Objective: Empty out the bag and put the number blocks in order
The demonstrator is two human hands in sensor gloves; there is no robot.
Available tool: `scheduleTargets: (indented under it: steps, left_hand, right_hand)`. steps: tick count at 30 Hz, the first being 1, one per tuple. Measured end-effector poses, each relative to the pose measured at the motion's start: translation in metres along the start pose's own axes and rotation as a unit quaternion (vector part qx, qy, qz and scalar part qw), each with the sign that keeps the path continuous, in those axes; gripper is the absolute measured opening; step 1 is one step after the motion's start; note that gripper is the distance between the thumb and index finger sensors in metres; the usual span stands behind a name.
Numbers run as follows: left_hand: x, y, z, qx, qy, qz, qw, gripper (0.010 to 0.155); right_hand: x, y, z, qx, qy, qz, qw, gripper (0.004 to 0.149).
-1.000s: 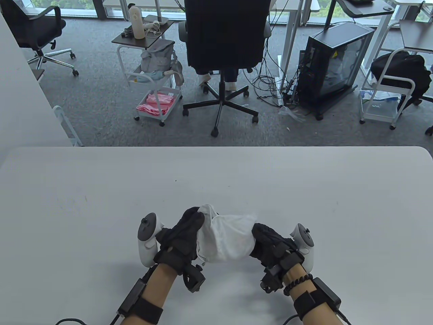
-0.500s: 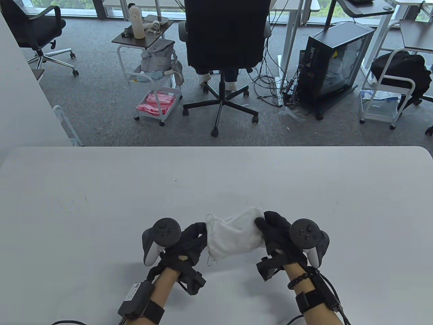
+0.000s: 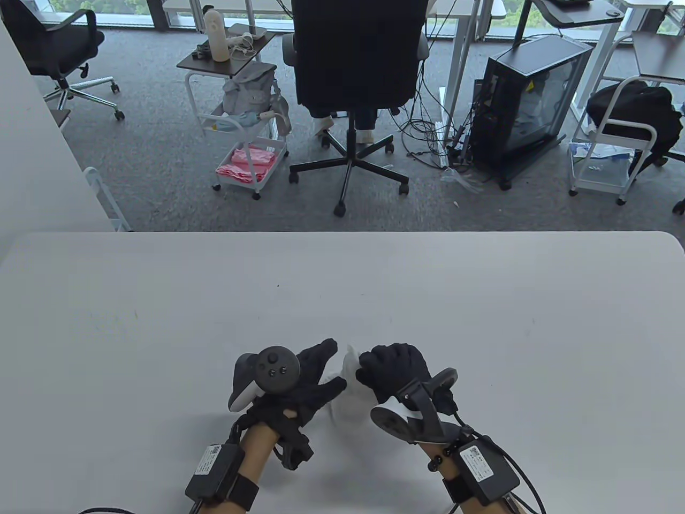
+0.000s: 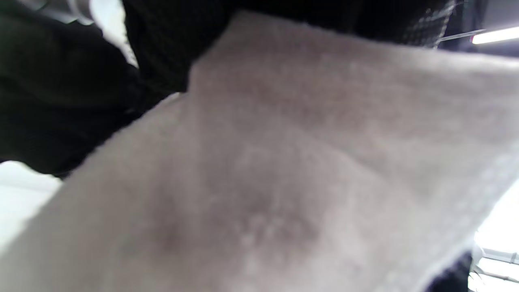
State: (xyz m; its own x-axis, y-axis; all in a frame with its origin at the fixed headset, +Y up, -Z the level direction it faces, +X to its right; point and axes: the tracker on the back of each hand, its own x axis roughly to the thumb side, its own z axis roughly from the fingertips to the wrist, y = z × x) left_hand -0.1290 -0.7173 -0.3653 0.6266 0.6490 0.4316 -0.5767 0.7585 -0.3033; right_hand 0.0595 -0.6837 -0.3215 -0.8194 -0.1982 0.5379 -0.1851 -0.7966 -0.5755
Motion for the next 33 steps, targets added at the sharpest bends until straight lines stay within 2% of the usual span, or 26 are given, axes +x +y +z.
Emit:
scheduleTargets:
  steps: [1, 3, 4, 5, 7, 8, 10, 12, 13, 16, 18, 19, 21, 22, 23, 24, 27, 30, 33]
  left_hand:
    - [0.005, -0.002, -0.002, 0.022, -0.004, -0.002, 1.000, 0.070]
    - [0.008, -0.002, 0.000, 0.077, 0.002, -0.006, 0.997, 0.045]
    - [0.006, -0.001, 0.001, 0.108, 0.014, 0.003, 0.994, 0.040]
    - [0.005, 0.000, 0.002, 0.117, 0.017, 0.016, 0.993, 0.040]
    - [-0.001, 0.002, 0.003, 0.120, 0.024, 0.055, 0.991, 0.039]
    - [-0.005, 0.004, 0.004, 0.121, 0.028, 0.074, 0.990, 0.039]
    - [-0.010, 0.007, 0.006, 0.128, 0.034, 0.102, 0.986, 0.039]
    - [-0.012, 0.009, 0.006, 0.127, 0.033, 0.120, 0.984, 0.039]
    - [-0.012, 0.009, 0.006, 0.123, 0.030, 0.123, 0.984, 0.039]
    - [-0.012, 0.012, 0.007, 0.131, 0.029, 0.105, 0.985, 0.039]
    - [-0.013, 0.015, 0.010, 0.140, 0.030, 0.106, 0.984, 0.039]
    - [-0.014, 0.018, 0.011, 0.145, 0.032, 0.109, 0.983, 0.039]
    - [-0.015, 0.023, 0.014, 0.154, 0.032, 0.105, 0.982, 0.039]
    - [-0.015, 0.025, 0.014, 0.158, 0.032, 0.105, 0.981, 0.039]
    - [-0.016, 0.027, 0.015, 0.160, 0.032, 0.110, 0.980, 0.039]
    - [-0.016, 0.028, 0.016, 0.160, 0.030, 0.116, 0.980, 0.039]
    - [-0.017, 0.030, 0.017, 0.164, 0.031, 0.122, 0.978, 0.039]
    - [-0.016, 0.031, 0.017, 0.170, 0.027, 0.125, 0.977, 0.040]
    - [-0.010, 0.033, 0.018, 0.182, 0.017, 0.133, 0.974, 0.039]
  right_hand:
    - [0.003, -0.001, -0.001, -0.002, 0.003, 0.011, 1.000, 0.031]
    - [-0.005, -0.005, -0.002, 0.017, 0.018, 0.016, 1.000, 0.032]
    - [-0.013, -0.005, -0.001, 0.035, 0.040, -0.031, 0.998, 0.035]
    - [-0.020, -0.005, -0.001, 0.045, 0.061, -0.073, 0.994, 0.038]
    - [-0.042, -0.003, -0.001, 0.111, 0.131, -0.178, 0.969, 0.055]
    - [-0.054, 0.000, -0.001, 0.174, 0.154, -0.229, 0.945, 0.070]
    - [-0.073, 0.009, 0.004, 0.267, 0.174, -0.304, 0.898, 0.084]
    - [-0.083, 0.021, 0.011, 0.293, 0.187, -0.361, 0.865, 0.083]
    - [-0.084, 0.025, 0.014, 0.284, 0.198, -0.368, 0.863, 0.076]
    - [-0.082, 0.033, 0.015, 0.242, 0.210, -0.368, 0.873, 0.046]
    - [-0.078, 0.025, 0.012, 0.208, 0.209, -0.326, 0.898, 0.044]
    - [-0.076, 0.018, 0.010, 0.167, 0.214, -0.290, 0.918, 0.044]
    - [-0.069, 0.005, 0.006, 0.119, 0.187, -0.226, 0.949, 0.044]
    - [-0.065, 0.001, 0.006, 0.089, 0.188, -0.208, 0.956, 0.044]
    - [-0.062, -0.005, 0.005, 0.055, 0.190, -0.194, 0.961, 0.044]
    - [-0.060, -0.008, 0.004, 0.046, 0.186, -0.186, 0.964, 0.045]
    - [-0.056, -0.015, 0.000, 0.075, 0.192, -0.196, 0.959, 0.048]
    - [-0.054, -0.024, -0.001, 0.020, 0.182, -0.194, 0.964, 0.047]
    - [-0.051, -0.030, -0.001, -0.005, 0.168, -0.168, 0.971, 0.046]
